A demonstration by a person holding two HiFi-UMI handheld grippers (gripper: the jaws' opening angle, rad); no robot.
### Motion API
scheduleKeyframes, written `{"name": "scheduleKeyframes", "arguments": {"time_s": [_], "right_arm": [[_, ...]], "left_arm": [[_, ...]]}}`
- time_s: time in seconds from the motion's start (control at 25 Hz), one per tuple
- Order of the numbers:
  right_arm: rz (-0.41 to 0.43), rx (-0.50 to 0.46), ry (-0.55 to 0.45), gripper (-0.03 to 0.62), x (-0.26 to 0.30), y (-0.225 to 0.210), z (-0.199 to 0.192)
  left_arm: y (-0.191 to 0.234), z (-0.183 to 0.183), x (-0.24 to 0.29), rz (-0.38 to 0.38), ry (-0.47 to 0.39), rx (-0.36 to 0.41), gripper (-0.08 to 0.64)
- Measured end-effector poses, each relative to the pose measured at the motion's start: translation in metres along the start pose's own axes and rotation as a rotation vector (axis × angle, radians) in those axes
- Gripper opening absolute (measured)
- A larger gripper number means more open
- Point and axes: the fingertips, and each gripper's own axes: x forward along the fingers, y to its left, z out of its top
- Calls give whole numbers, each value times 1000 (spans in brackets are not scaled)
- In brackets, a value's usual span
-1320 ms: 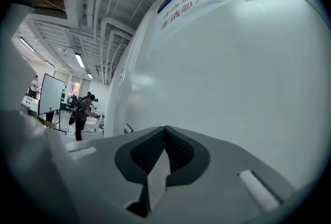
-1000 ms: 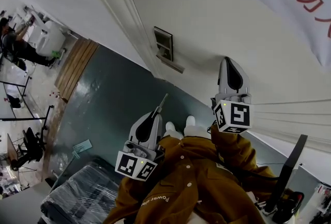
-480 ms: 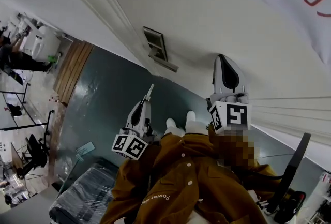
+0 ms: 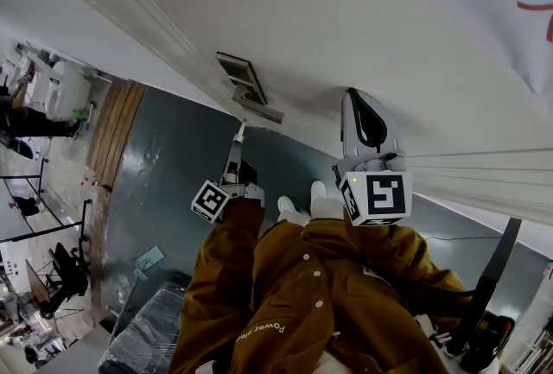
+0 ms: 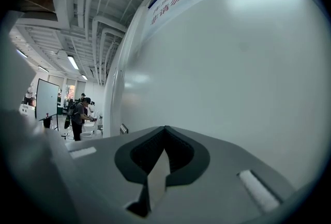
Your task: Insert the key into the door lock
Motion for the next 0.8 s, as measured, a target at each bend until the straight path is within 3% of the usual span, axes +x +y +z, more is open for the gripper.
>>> {"name": "scheduleKeyframes", "arguments": {"time_s": [0.28,0.8], "right_arm": [[16,-27,12,6,0,5,3],[22,-30,12,6,-1,4,5]], "left_arm": [[12,10,39,-50,-20,-187,25],[11,16,68,-54,-14,-280,25]]}}
